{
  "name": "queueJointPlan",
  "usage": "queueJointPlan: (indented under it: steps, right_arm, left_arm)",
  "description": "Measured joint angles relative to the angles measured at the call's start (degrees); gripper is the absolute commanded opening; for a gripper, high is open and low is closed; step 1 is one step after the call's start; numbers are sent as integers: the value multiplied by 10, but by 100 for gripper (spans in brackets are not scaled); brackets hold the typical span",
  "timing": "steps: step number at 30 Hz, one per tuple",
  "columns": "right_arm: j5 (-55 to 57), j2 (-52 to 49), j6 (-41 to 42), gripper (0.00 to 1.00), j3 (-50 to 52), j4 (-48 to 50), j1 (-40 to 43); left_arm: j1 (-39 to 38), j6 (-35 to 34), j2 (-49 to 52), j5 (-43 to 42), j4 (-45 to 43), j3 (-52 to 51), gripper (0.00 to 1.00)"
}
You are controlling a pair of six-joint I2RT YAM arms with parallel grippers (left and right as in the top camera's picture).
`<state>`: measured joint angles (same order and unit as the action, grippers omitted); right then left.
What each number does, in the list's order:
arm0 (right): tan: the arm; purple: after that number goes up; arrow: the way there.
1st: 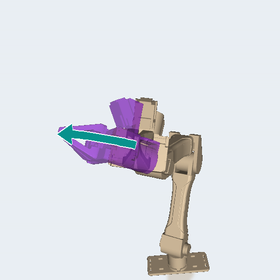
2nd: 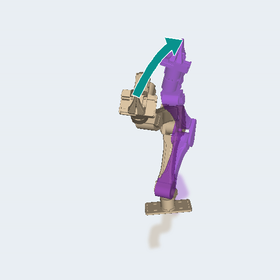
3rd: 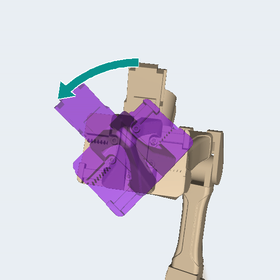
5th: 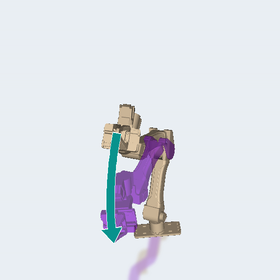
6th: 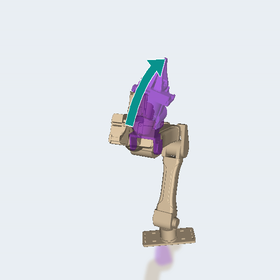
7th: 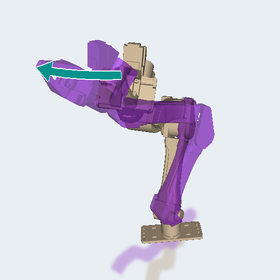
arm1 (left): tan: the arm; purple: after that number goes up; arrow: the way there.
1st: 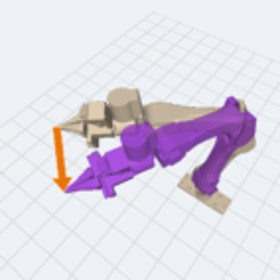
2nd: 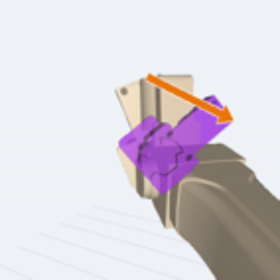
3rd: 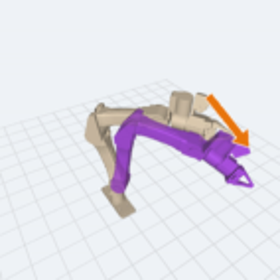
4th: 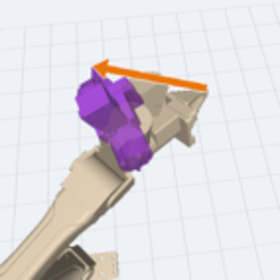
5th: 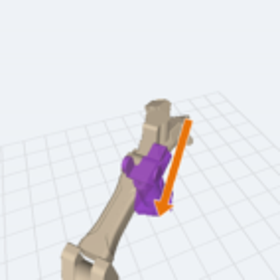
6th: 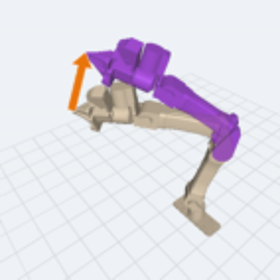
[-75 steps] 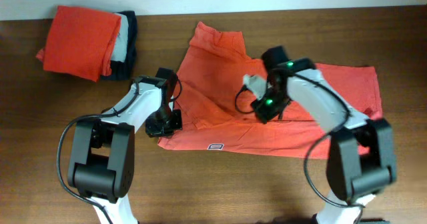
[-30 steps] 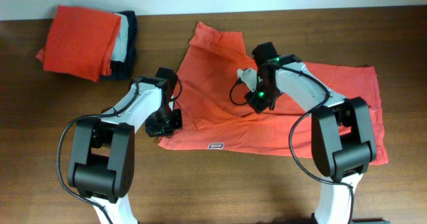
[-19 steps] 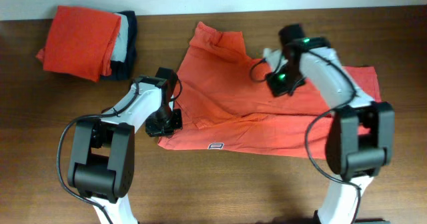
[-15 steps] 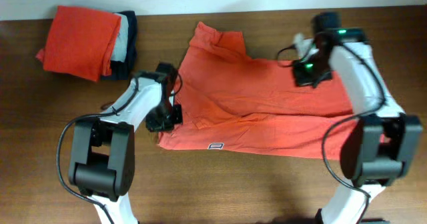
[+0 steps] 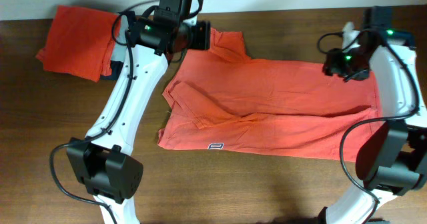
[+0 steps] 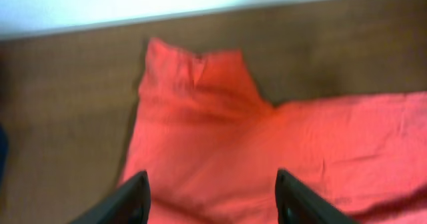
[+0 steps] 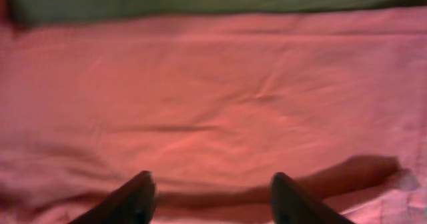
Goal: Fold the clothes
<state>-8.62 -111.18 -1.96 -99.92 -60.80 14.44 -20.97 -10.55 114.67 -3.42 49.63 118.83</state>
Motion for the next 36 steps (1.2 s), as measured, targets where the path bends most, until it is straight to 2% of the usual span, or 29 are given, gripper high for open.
queueJointPlan:
  steps: [6,11,17,24,32,36]
  right_arm:
    - [0,0,13,74,0,54,51]
    - [30,0,17,75,0,110,66]
    - [77,-7,17,75,0,142,68]
    - [106,-35,17,75,0,149,68]
    - [112,-66,17,75,0,159,68]
    - [113,-82,12,83,0,175,68]
  left_arm:
    - [21,14,40,2,-137,0,61]
    - [54,13,137,-50,-303,1,61]
    - [79,-24,247,-91,-403,0,60]
    - [78,-30,304,-97,-405,0,56]
    - [75,-30,334,-99,-366,0,56]
    - [74,-30,337,-94,-368,0,55]
